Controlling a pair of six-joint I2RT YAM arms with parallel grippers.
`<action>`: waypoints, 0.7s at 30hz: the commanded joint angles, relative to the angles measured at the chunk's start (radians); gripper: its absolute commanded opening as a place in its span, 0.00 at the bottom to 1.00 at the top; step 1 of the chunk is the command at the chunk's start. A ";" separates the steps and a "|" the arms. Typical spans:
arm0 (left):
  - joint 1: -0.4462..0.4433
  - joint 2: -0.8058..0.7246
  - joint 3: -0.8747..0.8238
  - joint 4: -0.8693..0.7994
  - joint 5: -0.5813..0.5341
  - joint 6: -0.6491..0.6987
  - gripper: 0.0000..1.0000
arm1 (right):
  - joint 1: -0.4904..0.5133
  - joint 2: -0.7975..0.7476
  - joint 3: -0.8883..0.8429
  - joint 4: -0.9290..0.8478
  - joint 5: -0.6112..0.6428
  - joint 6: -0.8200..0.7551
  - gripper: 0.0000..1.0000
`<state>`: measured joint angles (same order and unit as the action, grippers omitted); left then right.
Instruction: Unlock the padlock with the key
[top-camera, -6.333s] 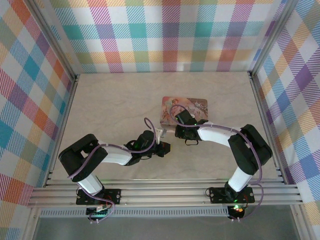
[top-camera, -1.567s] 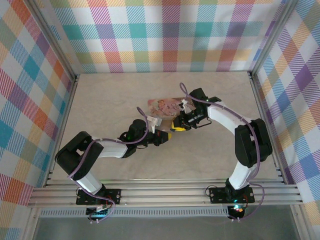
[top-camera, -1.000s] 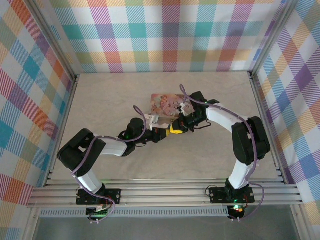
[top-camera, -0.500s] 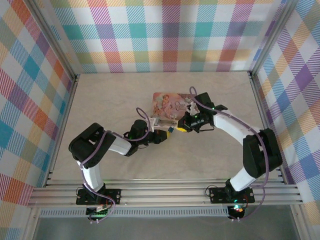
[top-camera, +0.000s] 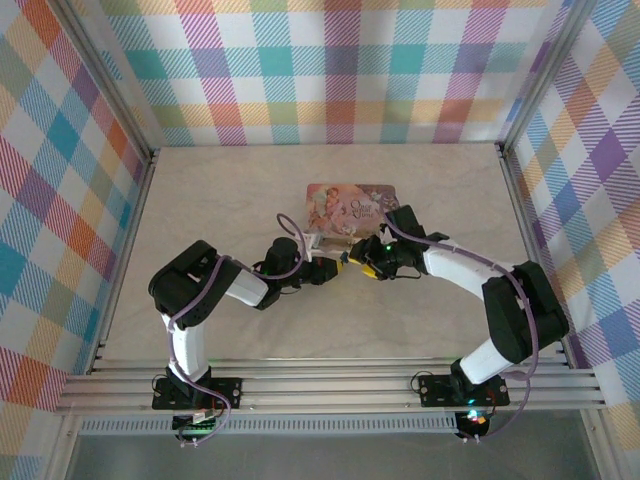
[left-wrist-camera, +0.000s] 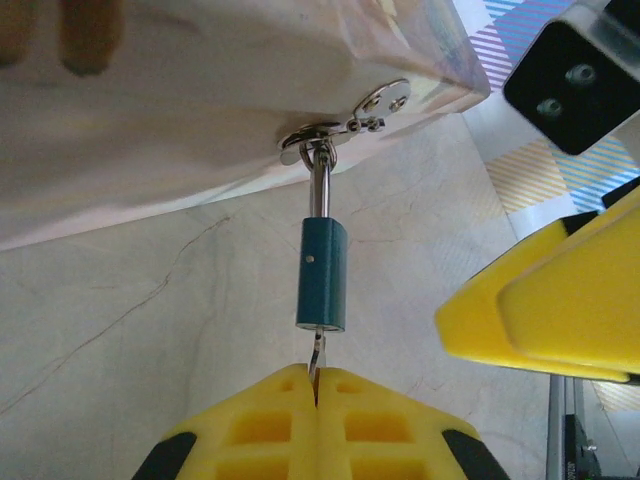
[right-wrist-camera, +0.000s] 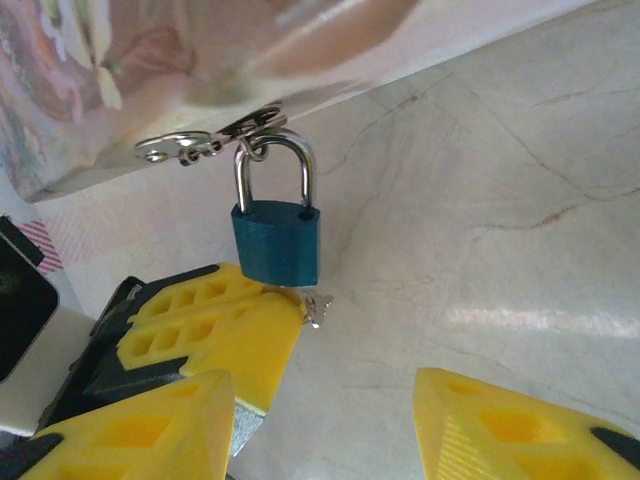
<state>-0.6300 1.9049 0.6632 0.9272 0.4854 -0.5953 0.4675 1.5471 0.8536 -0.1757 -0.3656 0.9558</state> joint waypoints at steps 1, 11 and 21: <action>0.010 0.009 0.038 0.081 0.018 -0.012 0.00 | 0.008 0.024 -0.030 0.153 0.015 0.054 0.51; 0.010 0.019 0.057 0.076 0.030 -0.026 0.00 | 0.009 0.055 -0.069 0.278 0.057 0.110 0.53; 0.010 0.026 0.051 0.088 0.034 -0.036 0.00 | 0.003 0.142 -0.054 0.367 0.062 0.182 0.50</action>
<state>-0.6254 1.9236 0.6930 0.9501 0.4873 -0.6357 0.4717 1.6608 0.7963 0.1345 -0.3153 1.0985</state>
